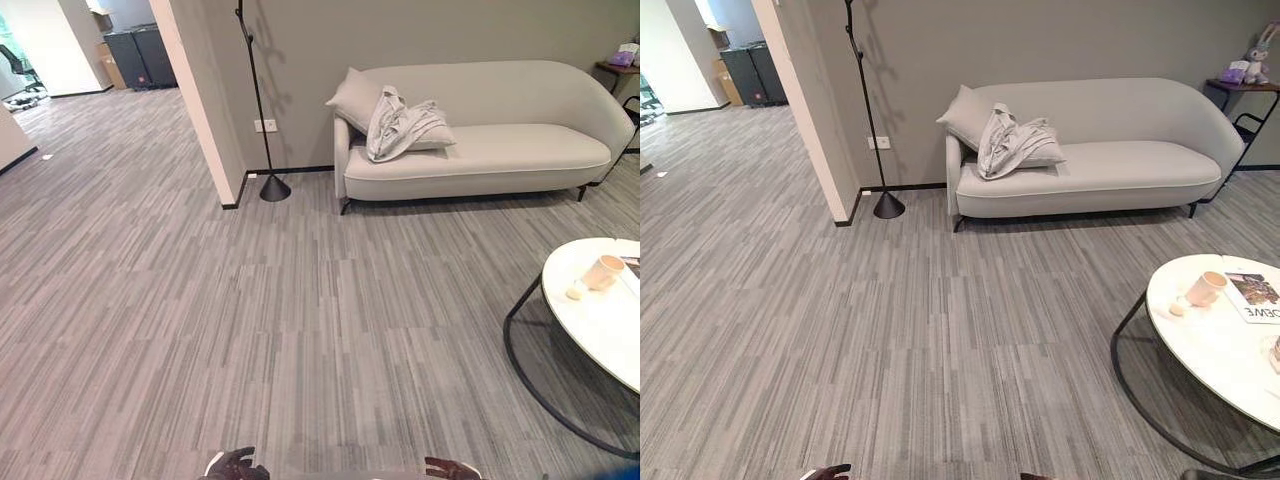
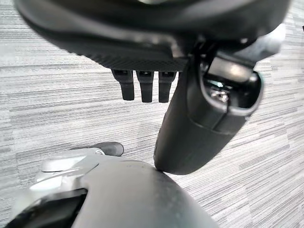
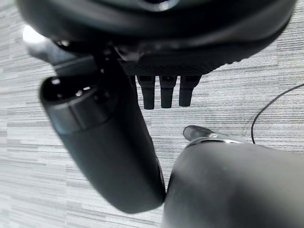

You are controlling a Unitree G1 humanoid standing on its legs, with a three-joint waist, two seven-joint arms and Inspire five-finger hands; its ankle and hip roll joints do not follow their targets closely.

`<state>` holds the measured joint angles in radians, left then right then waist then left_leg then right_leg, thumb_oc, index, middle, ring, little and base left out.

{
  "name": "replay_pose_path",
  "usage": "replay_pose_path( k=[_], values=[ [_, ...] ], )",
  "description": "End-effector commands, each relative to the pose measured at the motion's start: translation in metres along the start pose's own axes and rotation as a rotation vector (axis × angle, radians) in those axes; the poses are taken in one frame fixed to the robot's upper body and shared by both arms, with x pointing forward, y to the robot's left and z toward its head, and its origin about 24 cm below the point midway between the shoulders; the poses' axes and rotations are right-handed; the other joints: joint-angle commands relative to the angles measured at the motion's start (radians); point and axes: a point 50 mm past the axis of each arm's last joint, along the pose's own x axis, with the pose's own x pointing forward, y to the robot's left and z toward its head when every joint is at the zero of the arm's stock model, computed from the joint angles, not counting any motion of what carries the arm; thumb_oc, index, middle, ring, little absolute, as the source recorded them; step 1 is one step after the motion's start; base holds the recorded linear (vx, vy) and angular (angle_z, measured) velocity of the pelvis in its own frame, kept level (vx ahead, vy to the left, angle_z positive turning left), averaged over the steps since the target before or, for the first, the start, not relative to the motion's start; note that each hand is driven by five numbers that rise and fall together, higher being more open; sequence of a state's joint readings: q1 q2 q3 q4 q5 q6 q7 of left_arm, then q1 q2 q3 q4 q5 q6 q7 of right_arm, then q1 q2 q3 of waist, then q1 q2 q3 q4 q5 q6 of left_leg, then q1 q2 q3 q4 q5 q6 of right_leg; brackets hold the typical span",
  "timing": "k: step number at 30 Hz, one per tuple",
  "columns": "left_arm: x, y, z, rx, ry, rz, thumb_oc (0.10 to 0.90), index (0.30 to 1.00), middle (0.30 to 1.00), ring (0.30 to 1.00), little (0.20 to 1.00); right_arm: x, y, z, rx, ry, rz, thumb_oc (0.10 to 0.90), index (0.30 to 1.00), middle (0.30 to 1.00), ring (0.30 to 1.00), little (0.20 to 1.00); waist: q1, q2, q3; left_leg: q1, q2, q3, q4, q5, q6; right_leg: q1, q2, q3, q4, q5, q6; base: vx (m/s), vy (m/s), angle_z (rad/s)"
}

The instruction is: Hang the clothes on the sofa on the clothes rack.

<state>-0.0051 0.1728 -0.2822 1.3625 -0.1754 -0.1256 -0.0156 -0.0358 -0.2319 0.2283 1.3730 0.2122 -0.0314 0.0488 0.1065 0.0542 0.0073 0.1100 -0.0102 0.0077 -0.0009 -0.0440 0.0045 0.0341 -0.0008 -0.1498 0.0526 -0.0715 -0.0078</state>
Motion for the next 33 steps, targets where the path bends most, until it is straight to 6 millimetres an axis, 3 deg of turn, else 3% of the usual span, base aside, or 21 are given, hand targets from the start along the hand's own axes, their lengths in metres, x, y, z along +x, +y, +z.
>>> replay_pose_path(
  k=[1, 8, 27, 29, 32, 33],
  values=[
    [-0.001, -0.015, -0.012, 0.114, 0.05, -0.056, 0.8, 0.9, 0.9, 0.9, 0.9, 0.001, 0.022, -0.004, -0.147, 0.026, 0.049, 0.8, 0.9, 0.9, 0.9, 0.9, -0.006, -0.061, 0.008, -0.019, 0.001, -0.085, -0.086, 0.017, -0.002, 0.121, -0.074, 0.025, -0.14, 0.046, 0.084, 0.0, 0.0, 0.0],
    [0.0, -0.016, -0.006, 0.177, 0.027, -0.052, 0.8, 0.9, 0.9, 0.9, 0.9, 0.002, 0.031, 0.015, -0.334, -0.049, 0.063, 0.8, 0.9, 0.9, 0.9, 0.9, -0.012, -0.06, 0.024, -0.034, -0.004, -0.082, -0.086, 0.02, 0.0, 0.102, -0.074, 0.032, -0.14, 0.053, 0.086, -0.01, -0.001, 0.0],
    [0.002, -0.023, 0.012, 0.341, -0.029, -0.076, 0.8, 0.9, 0.9, 0.9, 0.9, 0.002, 0.018, 0.008, -0.194, -0.019, 0.027, 0.8, 0.9, 0.9, 0.9, 0.9, -0.059, -0.025, 0.098, -0.131, -0.04, -0.065, -0.086, 0.036, 0.017, -0.002, -0.09, 0.059, -0.127, 0.085, 0.102, -0.05, 0.032, -0.04],
    [0.003, -0.023, 0.015, 0.351, -0.035, -0.085, 0.8, 0.9, 0.9, 0.9, 0.9, 0.002, 0.014, 0.013, -0.11, -0.031, 0.023, 0.8, 0.9, 0.9, 0.9, 0.9, -0.075, -0.004, 0.124, -0.131, -0.046, -0.064, -0.086, 0.038, 0.034, -0.077, -0.097, 0.062, 0.036, 0.042, 0.098, -0.07, 0.123, 0.0],
    [0.004, -0.022, 0.02, 0.37, -0.041, -0.087, 0.8, 0.9, 0.9, 0.9, 0.9, 0.002, 0.014, 0.014, -0.103, -0.031, 0.023, 0.8, 0.9, 0.9, 0.9, 0.9, -0.095, 0.014, 0.146, -0.089, -0.068, -0.075, -0.086, 0.026, 0.054, -0.165, -0.124, 0.067, 0.266, 0.035, 0.113, 0.02, 0.137, -0.03],
    [0.004, -0.022, 0.02, 0.37, -0.041, -0.087, 0.8, 0.9, 0.9, 0.9, 0.9, 0.002, 0.014, 0.014, -0.103, -0.031, 0.023, 0.8, 0.9, 0.9, 0.9, 0.9, -0.095, 0.014, 0.145, -0.089, -0.068, -0.075, -0.086, 0.026, 0.055, -0.166, -0.125, 0.067, 0.267, 0.034, 0.113, 0.04, 0.107, -0.02]
  ],
)
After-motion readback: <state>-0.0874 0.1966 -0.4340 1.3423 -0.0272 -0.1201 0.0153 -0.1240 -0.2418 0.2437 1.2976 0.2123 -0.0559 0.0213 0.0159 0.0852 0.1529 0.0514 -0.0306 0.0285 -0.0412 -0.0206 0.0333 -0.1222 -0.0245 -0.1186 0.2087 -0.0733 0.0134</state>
